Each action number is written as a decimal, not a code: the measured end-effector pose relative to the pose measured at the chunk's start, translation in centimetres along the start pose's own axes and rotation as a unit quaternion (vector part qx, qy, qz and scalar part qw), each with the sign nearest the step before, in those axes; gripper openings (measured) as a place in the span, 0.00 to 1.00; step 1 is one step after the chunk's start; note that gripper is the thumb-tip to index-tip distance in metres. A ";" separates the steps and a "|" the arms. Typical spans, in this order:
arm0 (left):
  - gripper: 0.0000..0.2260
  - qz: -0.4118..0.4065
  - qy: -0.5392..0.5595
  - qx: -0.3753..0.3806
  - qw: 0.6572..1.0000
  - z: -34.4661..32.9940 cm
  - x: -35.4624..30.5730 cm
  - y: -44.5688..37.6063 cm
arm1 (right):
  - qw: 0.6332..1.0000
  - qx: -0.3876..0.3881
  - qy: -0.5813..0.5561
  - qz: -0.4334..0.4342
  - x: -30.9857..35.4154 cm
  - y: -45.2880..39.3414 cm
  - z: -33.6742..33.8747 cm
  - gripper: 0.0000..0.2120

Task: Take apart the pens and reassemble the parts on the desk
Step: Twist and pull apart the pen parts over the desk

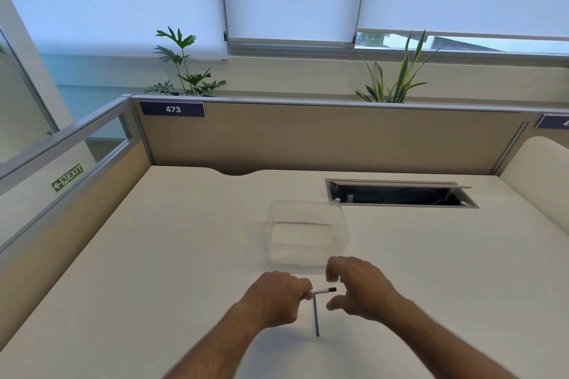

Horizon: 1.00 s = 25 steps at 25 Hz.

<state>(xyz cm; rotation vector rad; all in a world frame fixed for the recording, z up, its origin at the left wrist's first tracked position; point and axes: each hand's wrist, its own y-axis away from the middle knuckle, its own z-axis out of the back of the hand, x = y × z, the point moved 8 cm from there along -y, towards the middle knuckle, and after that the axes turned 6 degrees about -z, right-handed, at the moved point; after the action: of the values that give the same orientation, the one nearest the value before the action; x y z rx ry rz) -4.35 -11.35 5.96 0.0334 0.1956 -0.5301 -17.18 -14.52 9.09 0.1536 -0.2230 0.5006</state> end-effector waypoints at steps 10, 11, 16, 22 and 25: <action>0.09 0.009 -0.008 -0.008 1.000 -0.1 0.3 0.0 | 0.997 0.052 0.051 0.018 0.3 -0.1 -0.9 0.08; 0.09 0.009 -0.005 -0.010 1.000 -0.1 0.2 -0.1 | 0.998 0.033 0.059 0.011 0.2 -0.2 -0.8 0.06; 0.07 -0.006 -0.002 -0.027 1.000 0.1 0.1 -0.1 | 0.999 0.003 0.005 -0.035 -0.1 -0.1 -0.5 0.18; 0.09 0.002 -0.011 -0.052 0.999 0.6 0.4 0.2 | 0.992 0.125 -0.004 0.029 0.5 0.3 -1.4 0.11; 0.08 -0.003 0.009 -0.063 0.998 0.8 0.1 0.2 | 0.996 0.078 0.029 0.033 0.4 -0.1 -0.8 0.09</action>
<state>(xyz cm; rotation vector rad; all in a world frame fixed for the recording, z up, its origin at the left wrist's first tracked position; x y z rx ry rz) -4.04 -11.25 6.75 -0.0860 0.2471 -0.5230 -16.62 -14.25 8.45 0.2835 -0.1329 0.5868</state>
